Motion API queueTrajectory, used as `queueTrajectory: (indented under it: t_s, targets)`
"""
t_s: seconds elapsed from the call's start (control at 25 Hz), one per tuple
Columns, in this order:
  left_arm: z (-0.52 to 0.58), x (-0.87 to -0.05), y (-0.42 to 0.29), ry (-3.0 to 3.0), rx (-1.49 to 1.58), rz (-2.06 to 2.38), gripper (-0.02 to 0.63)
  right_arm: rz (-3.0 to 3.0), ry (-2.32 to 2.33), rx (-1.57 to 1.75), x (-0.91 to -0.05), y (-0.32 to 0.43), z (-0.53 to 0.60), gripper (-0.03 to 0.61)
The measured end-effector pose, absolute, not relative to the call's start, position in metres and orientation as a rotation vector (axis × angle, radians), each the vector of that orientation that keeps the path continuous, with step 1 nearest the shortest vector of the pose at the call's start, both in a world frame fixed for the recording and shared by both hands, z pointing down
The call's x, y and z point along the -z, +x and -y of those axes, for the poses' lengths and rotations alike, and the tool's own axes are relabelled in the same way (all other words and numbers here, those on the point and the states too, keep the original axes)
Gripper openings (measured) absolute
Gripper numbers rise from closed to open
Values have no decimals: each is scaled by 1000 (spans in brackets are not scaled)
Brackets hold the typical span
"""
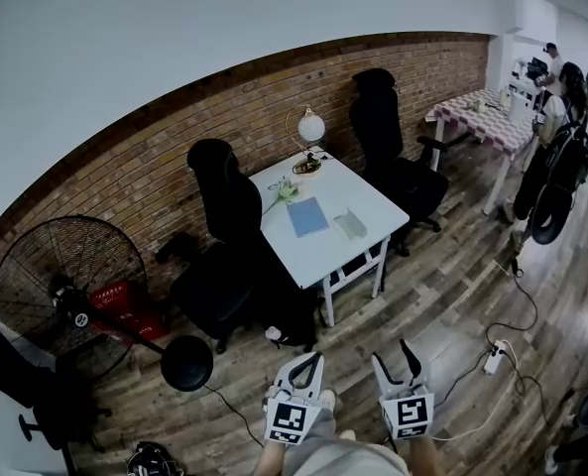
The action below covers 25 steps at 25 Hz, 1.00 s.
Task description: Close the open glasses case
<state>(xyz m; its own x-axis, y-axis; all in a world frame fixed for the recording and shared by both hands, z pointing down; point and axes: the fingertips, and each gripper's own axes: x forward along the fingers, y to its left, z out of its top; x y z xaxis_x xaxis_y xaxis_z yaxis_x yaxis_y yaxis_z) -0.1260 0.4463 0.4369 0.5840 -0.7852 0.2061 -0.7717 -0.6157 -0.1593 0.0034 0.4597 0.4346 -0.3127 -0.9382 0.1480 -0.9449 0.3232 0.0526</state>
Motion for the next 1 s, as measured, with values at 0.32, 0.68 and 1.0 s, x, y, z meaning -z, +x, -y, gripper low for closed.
queueTrajectory:
  t_s: [0.32,0.68,1.0]
  targets:
    - [-424,-440,-126,-2768,397,-1368,3,2416,1744,-74,-436,5,-436,250]
    - [-377,-447,-132,-2780,403,-1336,3,2389,1742,-63,-445,-1,-389,250]
    - [-333,-451,-140,-2821,408,-1322,3,2349,1764,-83,-448,-7,-349,250]
